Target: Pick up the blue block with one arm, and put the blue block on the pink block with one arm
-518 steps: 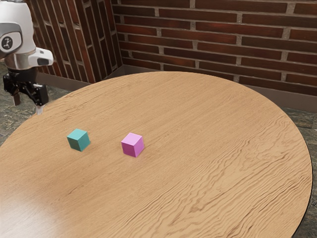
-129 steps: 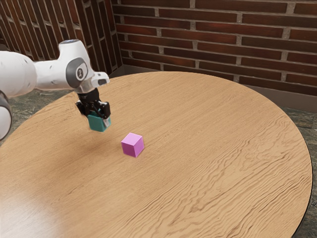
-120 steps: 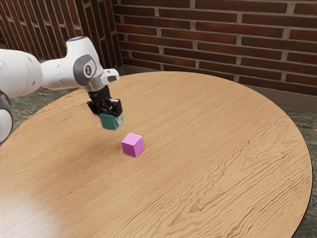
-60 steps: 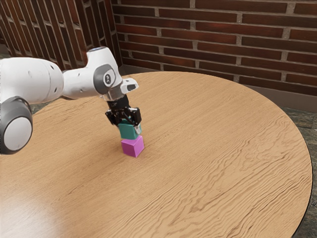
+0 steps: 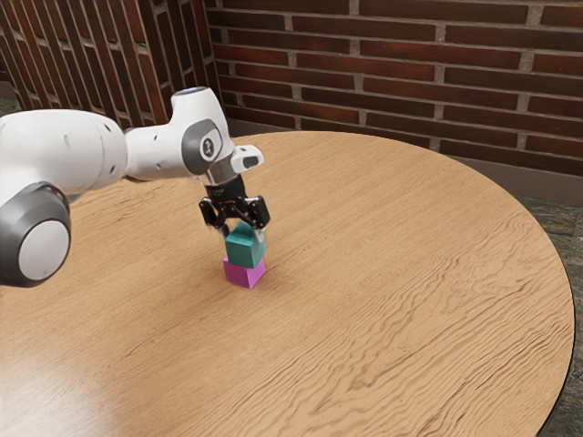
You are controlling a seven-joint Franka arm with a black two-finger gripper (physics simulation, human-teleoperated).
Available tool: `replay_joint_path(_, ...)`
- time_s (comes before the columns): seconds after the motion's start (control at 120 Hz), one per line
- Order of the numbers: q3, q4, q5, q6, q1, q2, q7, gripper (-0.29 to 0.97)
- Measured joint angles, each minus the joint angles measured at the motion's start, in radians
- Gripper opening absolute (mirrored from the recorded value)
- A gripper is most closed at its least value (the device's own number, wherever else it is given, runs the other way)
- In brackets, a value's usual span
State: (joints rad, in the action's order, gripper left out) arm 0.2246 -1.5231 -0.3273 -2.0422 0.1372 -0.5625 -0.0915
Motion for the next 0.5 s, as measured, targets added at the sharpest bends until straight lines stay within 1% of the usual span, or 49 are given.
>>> replay_joint_path(0.142,-0.003,-0.001,0.027,0.002,0.011,0.04,0.003,0.64)
replay_joint_path(0.175,-0.003,-0.006,0.039,0.002,0.016,0.065,0.003,0.64)
replay_joint_path(0.225,-0.003,-0.024,0.069,0.008,0.024,0.136,0.004,0.65)
replay_joint_path(0.333,-0.004,-0.084,0.166,0.057,0.043,0.337,0.006,0.66)
replay_joint_path(0.5,-0.006,-0.091,0.335,0.221,0.082,0.487,0.009,0.67)
